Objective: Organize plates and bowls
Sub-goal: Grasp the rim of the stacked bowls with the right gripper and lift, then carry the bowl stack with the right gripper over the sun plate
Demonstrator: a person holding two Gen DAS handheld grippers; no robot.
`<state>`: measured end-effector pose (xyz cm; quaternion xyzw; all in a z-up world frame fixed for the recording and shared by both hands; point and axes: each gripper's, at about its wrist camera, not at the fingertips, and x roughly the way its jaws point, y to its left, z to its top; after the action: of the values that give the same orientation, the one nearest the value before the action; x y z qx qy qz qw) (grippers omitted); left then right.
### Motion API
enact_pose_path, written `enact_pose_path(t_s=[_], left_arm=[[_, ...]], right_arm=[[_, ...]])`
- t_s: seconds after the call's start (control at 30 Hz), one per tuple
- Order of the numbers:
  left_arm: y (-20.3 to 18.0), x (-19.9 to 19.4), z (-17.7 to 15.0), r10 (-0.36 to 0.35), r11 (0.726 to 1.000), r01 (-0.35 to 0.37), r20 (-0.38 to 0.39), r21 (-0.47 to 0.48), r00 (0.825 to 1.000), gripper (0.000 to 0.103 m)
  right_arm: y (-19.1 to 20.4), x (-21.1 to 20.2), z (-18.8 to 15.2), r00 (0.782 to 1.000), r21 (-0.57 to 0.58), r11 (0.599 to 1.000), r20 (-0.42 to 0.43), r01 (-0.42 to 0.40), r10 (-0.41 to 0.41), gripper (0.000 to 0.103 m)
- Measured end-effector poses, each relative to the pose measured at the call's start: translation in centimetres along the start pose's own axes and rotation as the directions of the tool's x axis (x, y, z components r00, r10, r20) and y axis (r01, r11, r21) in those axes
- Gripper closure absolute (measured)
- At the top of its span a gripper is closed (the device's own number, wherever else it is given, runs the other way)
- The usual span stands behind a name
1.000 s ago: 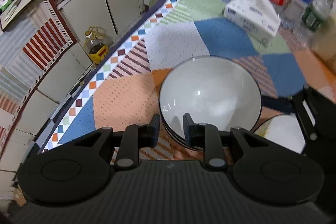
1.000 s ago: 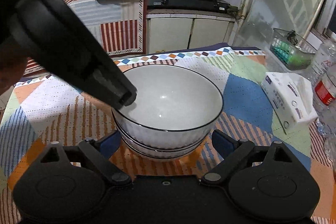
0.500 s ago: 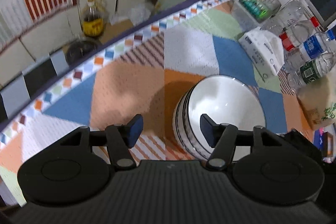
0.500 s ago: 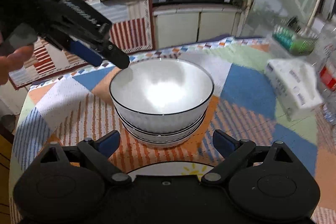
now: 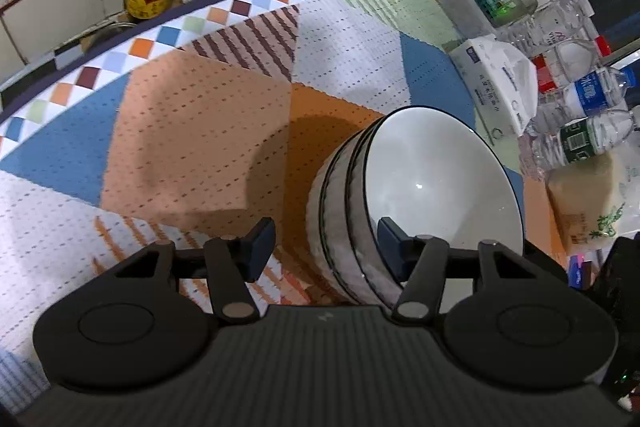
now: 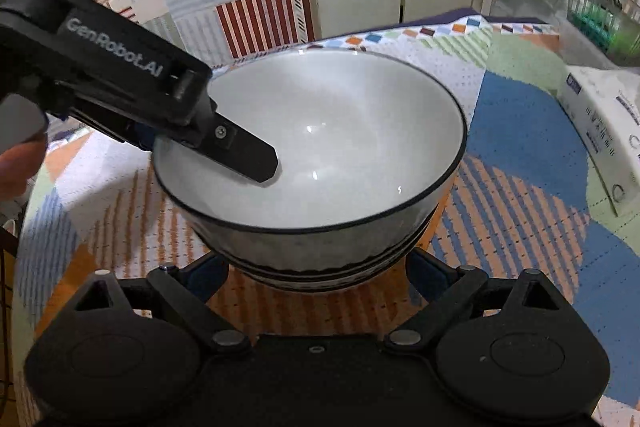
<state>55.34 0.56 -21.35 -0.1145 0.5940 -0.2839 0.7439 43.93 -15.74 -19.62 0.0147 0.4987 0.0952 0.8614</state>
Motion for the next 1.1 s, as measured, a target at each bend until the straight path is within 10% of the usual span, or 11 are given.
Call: enact_pose_path(t_s=[0.43,1.1], left_arm=[[0.6,0.8,0.0,-0.089,0.996,0.089,0.024,0.030,0.996,0.061],[-6.7,-6.9,-2.1,-0.003,0.974,-0.013,0.069,0.228,0.998,0.061]], right_arm=[[-0.2,0.6,-0.1,0.998,0.009,0.999,0.044,-0.035,0.035,0.008],[1.6,-5.7,-1.7,0.976,-0.012,1.000,0.219,0.003,0.000,0.010]])
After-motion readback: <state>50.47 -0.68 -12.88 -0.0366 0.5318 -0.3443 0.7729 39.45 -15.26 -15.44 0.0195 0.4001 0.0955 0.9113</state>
